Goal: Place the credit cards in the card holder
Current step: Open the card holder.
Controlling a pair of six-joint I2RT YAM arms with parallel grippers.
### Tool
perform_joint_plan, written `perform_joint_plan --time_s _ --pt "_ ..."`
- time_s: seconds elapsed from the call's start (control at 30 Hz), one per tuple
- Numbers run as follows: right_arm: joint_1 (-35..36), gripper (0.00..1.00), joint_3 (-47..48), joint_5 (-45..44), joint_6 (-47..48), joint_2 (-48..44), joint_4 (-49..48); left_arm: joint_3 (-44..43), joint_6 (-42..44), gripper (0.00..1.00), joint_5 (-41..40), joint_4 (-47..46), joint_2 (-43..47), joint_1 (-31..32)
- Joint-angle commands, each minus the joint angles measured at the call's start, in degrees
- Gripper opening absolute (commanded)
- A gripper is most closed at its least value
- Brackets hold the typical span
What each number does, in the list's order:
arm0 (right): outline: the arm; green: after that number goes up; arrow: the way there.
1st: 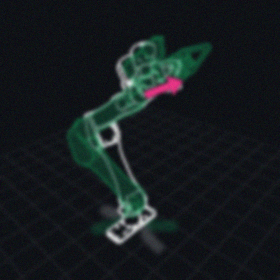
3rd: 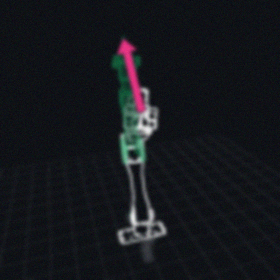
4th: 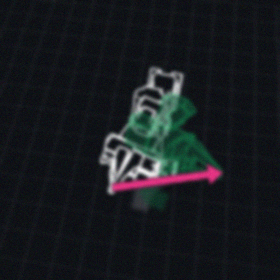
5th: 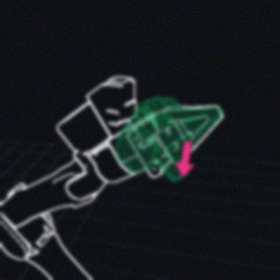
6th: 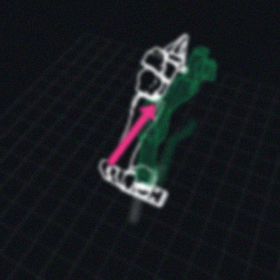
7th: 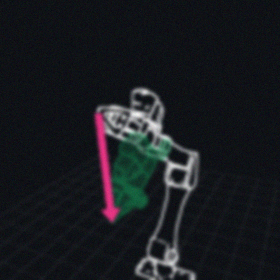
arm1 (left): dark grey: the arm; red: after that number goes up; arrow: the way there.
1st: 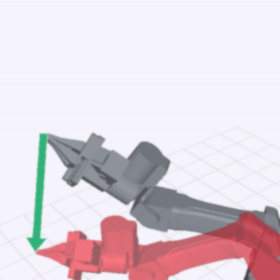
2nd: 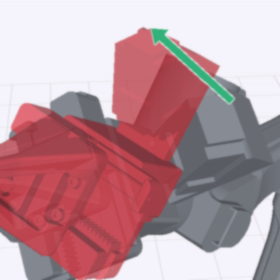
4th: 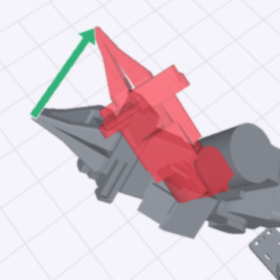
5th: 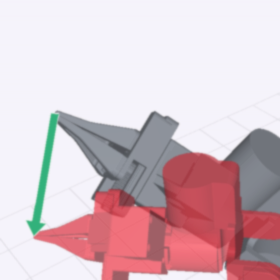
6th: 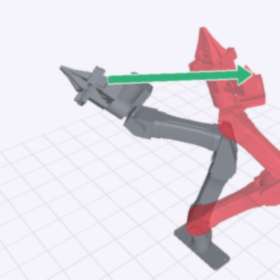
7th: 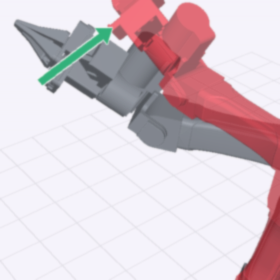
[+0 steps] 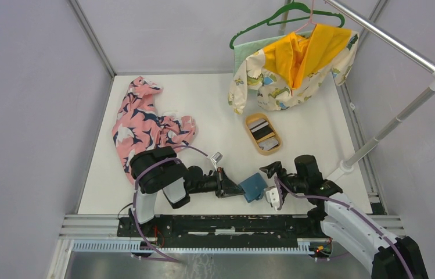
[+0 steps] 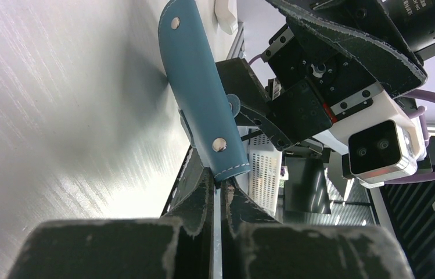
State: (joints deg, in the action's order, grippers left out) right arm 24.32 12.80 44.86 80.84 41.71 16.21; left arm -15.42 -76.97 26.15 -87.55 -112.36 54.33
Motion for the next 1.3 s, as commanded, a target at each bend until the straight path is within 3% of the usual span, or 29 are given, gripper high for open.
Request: perform_joint_plan --time_s 0.0,0.17,0.43,0.7,0.93,1.1,1.27 --pt "0.9 0.92 -0.4 -3.9 -3.6 -0.3 -6.2 -1.1 -2.8 0.02 1.8 -11.9 1.5 -0.2" --pt "1.0 0.82 0.4 -3.9 -5.3 -1.6 -6.8 -1.2 -2.9 0.02 2.1 -11.9 1.5 -0.2" --pt "0.3 0.50 3.6 -4.4 -13.8 -3.4 -8.3 -1.3 -2.5 0.02 2.3 -12.0 -0.7 -0.2" --pt "0.1 0.29 3.7 -5.4 -20.7 -2.3 -11.9 -2.1 -1.8 0.02 2.9 -12.0 -2.7 -0.2" --pt "0.2 0.00 3.7 -1.2 -21.3 -0.2 -11.1 -3.7 -0.5 0.04 3.3 -11.9 -5.8 -0.2" --pt "0.3 0.00 3.7 -5.1 -24.9 1.8 -13.8 -2.8 4.9 0.28 1.4 -9.1 -5.3 -0.2" --pt "0.2 0.00 5.6 -2.7 -24.3 4.2 -10.9 -0.4 16.0 0.56 -3.4 1.6 1.6 -0.2"
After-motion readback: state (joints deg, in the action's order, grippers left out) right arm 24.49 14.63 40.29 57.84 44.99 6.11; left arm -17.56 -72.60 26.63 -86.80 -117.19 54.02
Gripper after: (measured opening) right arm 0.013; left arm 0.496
